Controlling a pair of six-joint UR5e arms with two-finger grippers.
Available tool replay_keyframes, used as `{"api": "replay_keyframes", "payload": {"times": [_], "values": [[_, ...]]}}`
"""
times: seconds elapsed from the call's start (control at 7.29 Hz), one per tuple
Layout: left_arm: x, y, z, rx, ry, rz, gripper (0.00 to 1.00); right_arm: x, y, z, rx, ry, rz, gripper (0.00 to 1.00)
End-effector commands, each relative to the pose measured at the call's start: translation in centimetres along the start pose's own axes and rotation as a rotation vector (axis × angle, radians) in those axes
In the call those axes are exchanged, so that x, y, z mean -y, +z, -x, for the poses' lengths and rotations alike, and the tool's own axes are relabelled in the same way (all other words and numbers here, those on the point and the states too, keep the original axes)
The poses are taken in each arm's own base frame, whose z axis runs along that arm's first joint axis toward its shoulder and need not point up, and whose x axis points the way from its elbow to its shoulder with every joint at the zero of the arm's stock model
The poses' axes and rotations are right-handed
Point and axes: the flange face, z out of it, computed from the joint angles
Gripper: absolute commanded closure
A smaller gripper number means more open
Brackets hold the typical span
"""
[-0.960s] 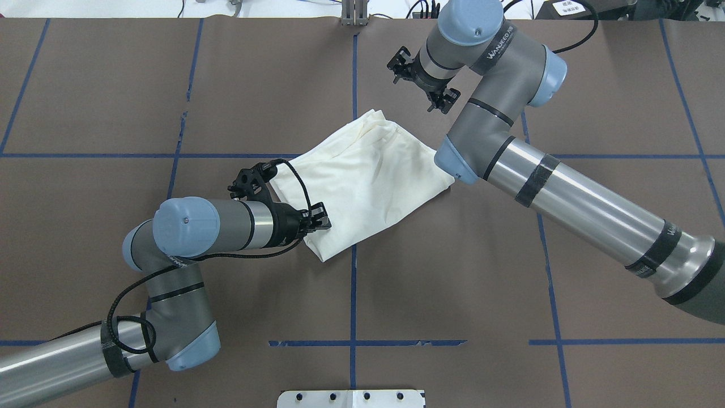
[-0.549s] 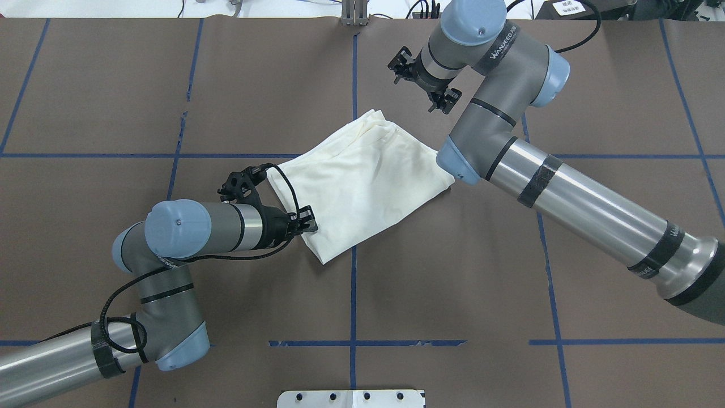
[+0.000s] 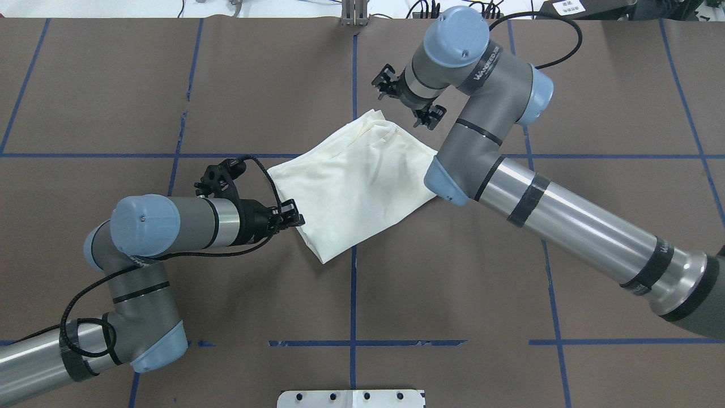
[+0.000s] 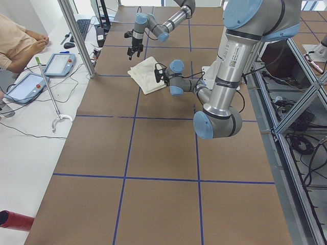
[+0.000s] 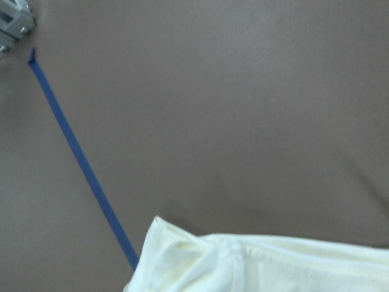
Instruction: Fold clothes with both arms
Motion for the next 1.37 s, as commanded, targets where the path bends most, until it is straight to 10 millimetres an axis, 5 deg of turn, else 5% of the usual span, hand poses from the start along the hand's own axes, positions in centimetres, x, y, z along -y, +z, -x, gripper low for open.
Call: {"api": "replay_keyframes", "payload": {"times": [0.0, 0.27, 0.55, 0.82, 0.96, 1.1, 1.23], "values": [[5.1, -2.2, 0.9, 0.027, 0.038, -0.082, 1.00, -3.6, 0.7, 0.2, 0.010, -0.042, -0.001, 0.00], [10.0, -6.6, 4.8, 0.123, 0.241, -0.106, 1.00, -3.2, -2.4, -4.2, 0.045, -0.106, 0.009, 0.00], [18.7, -15.1, 10.8, 0.203, 0.408, -0.086, 1.00, 2.5, -7.5, -10.5, -0.009, -0.268, 0.011, 0.00], [25.1, -23.7, 17.4, 0.292, 0.574, -0.085, 1.00, 8.9, -13.7, -18.9, -0.086, -0.406, 0.017, 0.00], [28.3, -27.3, 19.2, 0.376, 0.630, -0.070, 1.00, 11.7, -16.3, -23.6, -0.158, -0.479, 0.022, 0.00], [31.3, -31.5, 20.8, 0.466, 0.695, -0.040, 0.72, 15.5, -18.7, -29.2, -0.223, -0.574, 0.029, 0.00], [33.7, -35.9, 22.0, 0.514, 0.716, -0.017, 0.56, 18.9, -21.0, -34.4, -0.215, -0.607, 0.084, 0.00]]}}
